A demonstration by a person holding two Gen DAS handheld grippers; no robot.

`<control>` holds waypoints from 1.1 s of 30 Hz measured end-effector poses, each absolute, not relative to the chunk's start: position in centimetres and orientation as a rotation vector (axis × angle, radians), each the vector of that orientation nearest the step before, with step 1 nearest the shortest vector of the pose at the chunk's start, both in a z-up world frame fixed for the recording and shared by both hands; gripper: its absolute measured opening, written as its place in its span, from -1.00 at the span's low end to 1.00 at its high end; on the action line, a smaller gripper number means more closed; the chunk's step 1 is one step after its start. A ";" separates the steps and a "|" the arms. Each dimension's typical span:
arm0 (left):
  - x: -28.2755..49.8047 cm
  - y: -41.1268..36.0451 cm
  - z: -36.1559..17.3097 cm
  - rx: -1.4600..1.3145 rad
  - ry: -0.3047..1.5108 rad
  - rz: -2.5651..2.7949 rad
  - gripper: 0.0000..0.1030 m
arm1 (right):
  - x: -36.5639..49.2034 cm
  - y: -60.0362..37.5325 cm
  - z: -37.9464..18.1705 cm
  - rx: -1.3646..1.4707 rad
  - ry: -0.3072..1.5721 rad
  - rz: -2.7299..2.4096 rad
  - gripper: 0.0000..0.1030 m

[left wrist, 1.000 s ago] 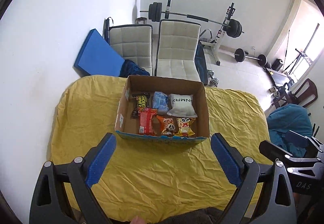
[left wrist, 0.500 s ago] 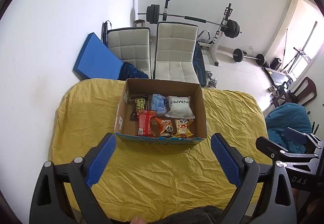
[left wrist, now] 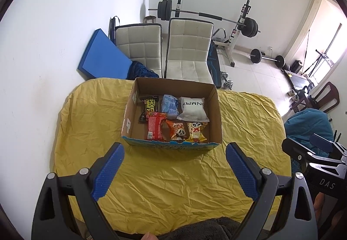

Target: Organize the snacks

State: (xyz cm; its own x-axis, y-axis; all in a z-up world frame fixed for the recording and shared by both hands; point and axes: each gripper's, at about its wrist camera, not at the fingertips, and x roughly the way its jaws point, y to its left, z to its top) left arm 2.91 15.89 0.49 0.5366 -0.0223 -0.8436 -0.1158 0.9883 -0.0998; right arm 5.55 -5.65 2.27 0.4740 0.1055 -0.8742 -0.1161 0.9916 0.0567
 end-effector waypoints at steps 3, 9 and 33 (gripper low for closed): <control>2.9 15.8 0.4 -0.151 1.000 0.054 0.86 | 5.4 -5.8 2.5 -0.005 1.061 0.122 1.00; 2.7 15.8 0.4 -0.154 0.986 0.049 0.86 | 5.2 -6.1 3.1 0.002 1.042 0.101 1.00; 2.6 15.9 1.2 -0.157 0.973 0.051 0.86 | 4.7 -6.2 3.8 0.005 1.031 0.097 1.00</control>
State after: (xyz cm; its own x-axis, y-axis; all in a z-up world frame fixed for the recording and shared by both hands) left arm 2.57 15.91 1.16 0.5629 -0.0275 -0.8260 -0.1130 0.9875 -0.1099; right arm 4.74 -6.18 3.83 0.5098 0.0829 -0.8563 -0.0782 0.9957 0.0498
